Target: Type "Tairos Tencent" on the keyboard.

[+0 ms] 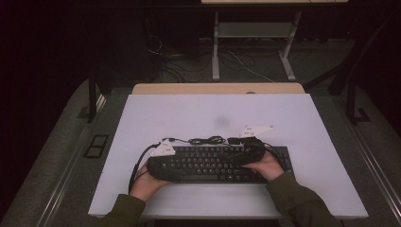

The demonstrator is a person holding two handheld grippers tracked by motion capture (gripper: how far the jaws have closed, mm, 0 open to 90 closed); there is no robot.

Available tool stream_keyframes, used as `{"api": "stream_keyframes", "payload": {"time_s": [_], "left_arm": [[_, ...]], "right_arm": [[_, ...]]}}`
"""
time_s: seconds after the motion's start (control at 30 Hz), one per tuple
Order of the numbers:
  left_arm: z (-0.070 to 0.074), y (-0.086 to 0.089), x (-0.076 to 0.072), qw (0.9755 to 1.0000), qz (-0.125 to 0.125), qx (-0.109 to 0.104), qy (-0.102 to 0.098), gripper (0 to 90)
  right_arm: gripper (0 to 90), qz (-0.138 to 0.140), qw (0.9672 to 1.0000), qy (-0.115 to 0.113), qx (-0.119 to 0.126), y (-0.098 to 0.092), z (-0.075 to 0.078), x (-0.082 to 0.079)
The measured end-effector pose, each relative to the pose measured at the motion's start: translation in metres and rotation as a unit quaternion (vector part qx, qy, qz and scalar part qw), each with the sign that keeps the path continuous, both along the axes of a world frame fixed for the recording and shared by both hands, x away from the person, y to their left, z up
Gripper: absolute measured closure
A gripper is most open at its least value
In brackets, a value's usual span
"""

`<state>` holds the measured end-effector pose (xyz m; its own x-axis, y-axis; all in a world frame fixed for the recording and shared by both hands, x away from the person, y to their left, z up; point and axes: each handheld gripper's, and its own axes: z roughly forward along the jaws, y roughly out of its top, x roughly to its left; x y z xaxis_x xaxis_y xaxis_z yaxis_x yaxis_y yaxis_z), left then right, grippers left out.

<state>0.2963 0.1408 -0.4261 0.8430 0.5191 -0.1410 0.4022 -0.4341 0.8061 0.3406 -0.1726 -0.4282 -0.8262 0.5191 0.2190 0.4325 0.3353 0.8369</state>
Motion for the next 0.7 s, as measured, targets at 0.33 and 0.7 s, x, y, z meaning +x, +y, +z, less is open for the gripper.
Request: {"api": "stream_keyframes", "payload": {"time_s": [0.33, 0.7], "left_arm": [[0.0, 0.001, 0.001, 1.0, 0.004, -0.002, -0.003, 26.9], [0.0, 0.002, 0.001, 1.0, 0.006, -0.002, -0.006, 25.9]], "right_arm": [[18.4, 0.002, 1.0, 0.002, 0.004, -0.009, 0.001, -0.007], [18.5, 0.018, 0.9998, 0.007, -0.001, -0.021, 0.004, -0.017]]}}
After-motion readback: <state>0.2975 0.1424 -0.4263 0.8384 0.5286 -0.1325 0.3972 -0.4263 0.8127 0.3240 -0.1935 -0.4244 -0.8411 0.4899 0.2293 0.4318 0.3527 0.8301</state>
